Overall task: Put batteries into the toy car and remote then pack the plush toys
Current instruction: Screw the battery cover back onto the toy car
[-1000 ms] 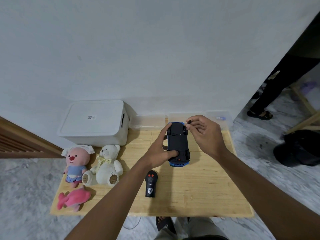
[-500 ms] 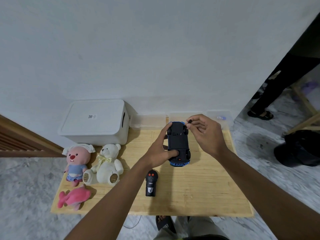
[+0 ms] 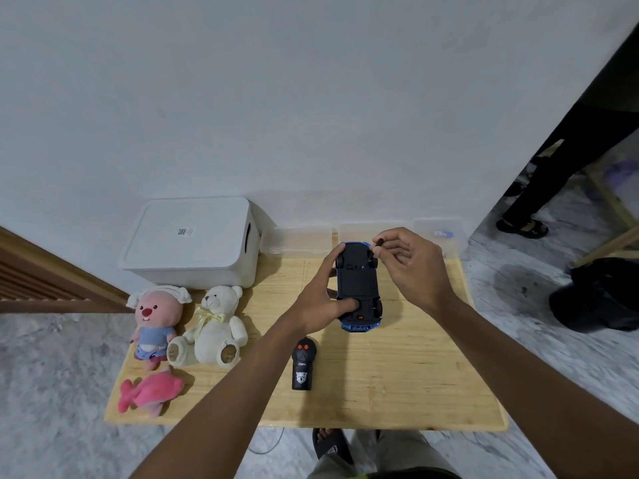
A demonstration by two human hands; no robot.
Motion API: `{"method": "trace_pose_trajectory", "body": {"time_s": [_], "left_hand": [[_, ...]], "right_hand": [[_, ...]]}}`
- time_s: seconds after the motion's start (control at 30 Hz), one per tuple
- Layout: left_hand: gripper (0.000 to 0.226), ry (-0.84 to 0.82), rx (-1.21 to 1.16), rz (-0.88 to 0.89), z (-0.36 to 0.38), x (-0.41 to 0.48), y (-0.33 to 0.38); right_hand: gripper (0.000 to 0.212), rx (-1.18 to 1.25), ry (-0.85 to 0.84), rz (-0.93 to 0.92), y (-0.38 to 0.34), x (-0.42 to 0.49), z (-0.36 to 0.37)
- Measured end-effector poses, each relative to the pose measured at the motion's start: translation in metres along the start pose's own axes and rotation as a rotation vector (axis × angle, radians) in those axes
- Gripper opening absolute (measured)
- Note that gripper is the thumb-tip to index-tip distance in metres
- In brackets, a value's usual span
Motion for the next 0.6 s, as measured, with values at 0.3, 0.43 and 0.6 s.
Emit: {"method": "trace_pose_trajectory", "body": {"time_s": [0.3,0.43,0.6], "left_hand": [[0.099,0.007,-0.028,-0.006,0.003,-0.003,-0.001],[0.099,0.012,-0.004,0.001,0.001,-0.003,0.0],[0.099,0.008,-0.007,0.015,0.003,-0.004,0.003]], "right_hand": [[0.02,-0.134,-0.028,-0.139,-0.012,0.001,0.003],[0.017,-0.113,-0.016,-0.148,-0.017,0.002,0.002],[0.016,-0.041,0.03,-0.044,-0.012,0.007,0.0]]}}
Point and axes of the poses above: each hand's wrist, its own x-axis towards the middle knuckle, its own z-axis out of the palm, y = z × x, the point moved 9 cm from there along x, towards the middle knuckle, and after that the axes turned 14 degrees about -x, right-handed, at the moved point
